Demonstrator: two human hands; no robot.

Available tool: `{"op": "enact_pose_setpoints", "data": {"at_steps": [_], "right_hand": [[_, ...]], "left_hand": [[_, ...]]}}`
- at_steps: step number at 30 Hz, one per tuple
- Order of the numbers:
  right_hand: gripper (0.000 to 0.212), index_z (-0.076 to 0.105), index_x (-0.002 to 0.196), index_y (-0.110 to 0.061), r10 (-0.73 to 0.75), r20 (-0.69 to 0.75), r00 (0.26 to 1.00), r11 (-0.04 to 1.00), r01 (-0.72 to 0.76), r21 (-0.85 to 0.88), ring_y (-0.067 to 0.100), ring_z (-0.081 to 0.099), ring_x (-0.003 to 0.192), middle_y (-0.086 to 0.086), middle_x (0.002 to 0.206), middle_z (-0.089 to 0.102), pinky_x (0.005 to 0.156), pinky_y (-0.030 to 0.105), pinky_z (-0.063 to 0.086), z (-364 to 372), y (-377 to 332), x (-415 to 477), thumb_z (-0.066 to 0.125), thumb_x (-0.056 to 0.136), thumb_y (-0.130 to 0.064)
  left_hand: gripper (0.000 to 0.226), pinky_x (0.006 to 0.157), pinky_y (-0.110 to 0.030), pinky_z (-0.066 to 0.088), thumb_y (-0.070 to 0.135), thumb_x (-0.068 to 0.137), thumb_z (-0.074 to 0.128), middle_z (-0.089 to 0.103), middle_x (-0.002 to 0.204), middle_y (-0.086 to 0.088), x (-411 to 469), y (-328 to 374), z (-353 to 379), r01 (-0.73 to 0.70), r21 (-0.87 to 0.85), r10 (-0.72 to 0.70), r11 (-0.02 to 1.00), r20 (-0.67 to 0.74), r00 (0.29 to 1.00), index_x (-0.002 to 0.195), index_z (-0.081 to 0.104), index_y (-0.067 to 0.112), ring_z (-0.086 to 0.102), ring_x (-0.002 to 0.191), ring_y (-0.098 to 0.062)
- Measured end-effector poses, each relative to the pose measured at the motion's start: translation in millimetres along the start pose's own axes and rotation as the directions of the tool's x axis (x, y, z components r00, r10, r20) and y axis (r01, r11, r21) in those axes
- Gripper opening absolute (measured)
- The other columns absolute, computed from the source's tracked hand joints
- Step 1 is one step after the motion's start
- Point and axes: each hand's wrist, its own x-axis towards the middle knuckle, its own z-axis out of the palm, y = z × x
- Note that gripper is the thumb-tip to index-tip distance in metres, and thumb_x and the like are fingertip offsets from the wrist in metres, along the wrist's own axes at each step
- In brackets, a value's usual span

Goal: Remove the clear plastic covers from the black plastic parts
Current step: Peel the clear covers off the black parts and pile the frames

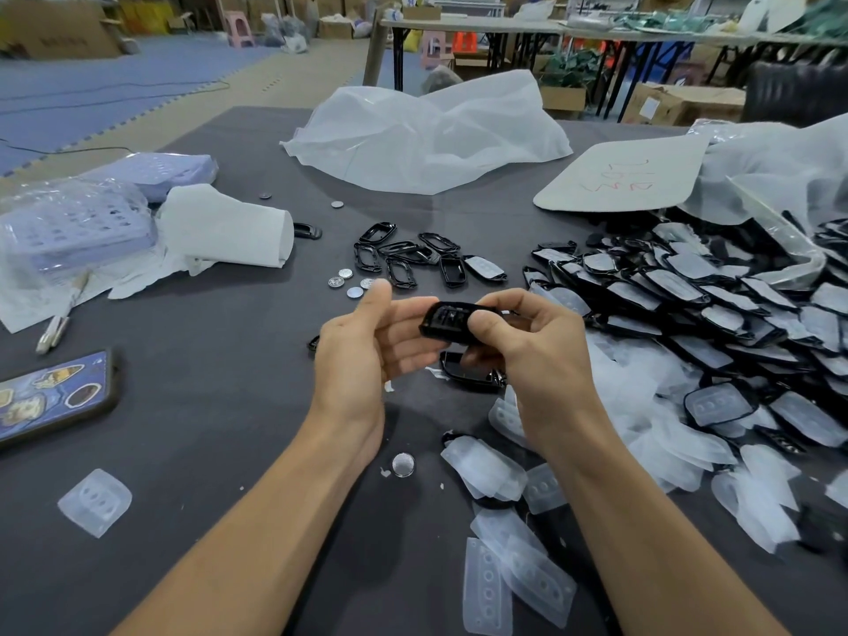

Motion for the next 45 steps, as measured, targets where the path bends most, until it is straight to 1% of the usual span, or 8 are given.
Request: {"op": "enact_pose_setpoints", "data": {"at_steps": [5, 9, 17, 30, 34, 37, 41, 45], "right_hand": [[0.016, 0.070, 0.081, -0.010, -0.008, 0.007, 1.000, 1.000, 0.008, 0.017, 0.018, 0.061, 0.046, 0.004, 0.064, 0.070, 0.048, 0.026, 0.053, -0.5, 0.5, 0.5, 0.071, 0.087, 0.005], [0.015, 0.071, 0.079, -0.010, -0.032, -0.003, 0.999, 0.999, 0.032, -0.003, 0.017, 0.061, 0.045, 0.002, 0.064, 0.070, 0.049, 0.026, 0.052, -1.0, 0.9, -0.5, 0.071, 0.086, 0.004], [0.018, 0.074, 0.075, -0.014, -0.113, -0.019, 0.993, 0.992, 0.111, -0.061, 0.019, 0.068, 0.052, 0.005, 0.067, 0.073, 0.053, 0.028, 0.056, 0.5, -0.3, -4.1, 0.071, 0.084, 0.001], [0.022, 0.073, 0.079, -0.016, -0.061, 0.027, 0.998, 0.996, 0.063, -0.060, 0.022, 0.072, 0.054, 0.007, 0.067, 0.074, 0.056, 0.031, 0.062, 6.8, 0.6, -8.4, 0.070, 0.091, 0.002], [0.027, 0.074, 0.074, -0.016, 0.025, -0.048, 0.999, 0.988, -0.017, 0.151, 0.024, 0.071, 0.053, 0.012, 0.068, 0.074, 0.053, 0.033, 0.060, 10.1, -0.5, -8.3, 0.067, 0.093, 0.003], [0.032, 0.076, 0.071, -0.020, 0.048, -0.075, 0.996, 0.981, -0.032, 0.191, 0.032, 0.073, 0.057, 0.014, 0.070, 0.074, 0.055, 0.041, 0.062, 12.8, -0.1, -11.0, 0.069, 0.092, 0.002], [0.018, 0.071, 0.075, -0.017, -0.057, -0.126, 0.990, 0.994, 0.044, -0.102, 0.025, 0.074, 0.056, 0.007, 0.061, 0.073, 0.058, 0.041, 0.063, 17.7, 3.5, -15.1, 0.073, 0.089, -0.007], [0.014, 0.068, 0.077, -0.022, -0.161, -0.065, 0.985, 0.912, 0.123, -0.390, 0.007, 0.069, 0.048, -0.009, 0.054, 0.070, 0.053, 0.020, 0.055, 21.1, 4.7, -19.6, 0.072, 0.091, -0.021]], "left_hand": [[0.061, 0.064, -0.027, 0.061, 0.045, 0.108, 0.038, 0.080, 0.095, -0.018, 1.8, -1.5, -2.6, 0.060, -0.060, -0.058, 0.996, 0.039, 0.998, 0.086, 0.083, 0.011, 0.078, 0.078, -0.025], [0.042, 0.064, -0.026, 0.060, 0.038, 0.098, 0.055, 0.080, 0.091, -0.015, 1.1, -0.3, -1.4, 0.048, -0.017, -0.047, 0.999, 0.039, 0.998, 0.080, 0.084, 0.014, 0.078, 0.078, -0.025], [0.023, 0.060, -0.019, 0.057, -0.006, 0.091, 0.068, 0.080, 0.078, -0.008, 1.9, -5.7, 1.0, -0.093, 0.144, 0.089, 0.985, 0.033, 0.995, 0.088, 0.081, 0.013, 0.076, 0.069, -0.016], [0.023, 0.066, -0.029, 0.060, -0.001, 0.085, 0.078, 0.080, 0.076, -0.006, 7.8, -14.8, -3.6, -0.178, 0.274, 0.208, 0.945, -0.085, 0.974, 0.084, 0.083, 0.022, 0.074, 0.064, -0.018], [0.023, 0.076, -0.024, 0.061, -0.002, 0.092, 0.067, 0.080, 0.095, -0.013, 5.6, -14.6, -0.3, -0.057, 0.038, 0.053, 0.998, 0.108, 0.993, 0.110, 0.078, 0.007, 0.077, 0.082, -0.021], [0.020, 0.068, -0.020, 0.059, -0.003, 0.096, 0.062, 0.080, 0.088, -0.008, 0.0, -16.4, 7.3, -0.031, 0.037, 0.024, 0.999, 0.171, 0.985, 0.102, 0.079, 0.004, 0.075, 0.075, -0.014], [0.017, 0.059, -0.020, 0.056, 0.001, 0.098, 0.060, 0.070, 0.068, -0.003, -0.8, -19.3, 11.1, -0.001, 0.022, -0.001, 1.000, 0.085, 0.996, 0.094, 0.076, -0.005, 0.064, 0.056, -0.010], [0.018, 0.048, -0.024, 0.052, 0.000, 0.098, 0.059, 0.063, 0.074, -0.019, -0.8, -20.6, 10.8, 0.031, -0.003, -0.031, 1.000, -0.026, 0.999, 0.094, 0.065, -0.017, 0.058, 0.057, -0.022]]}}
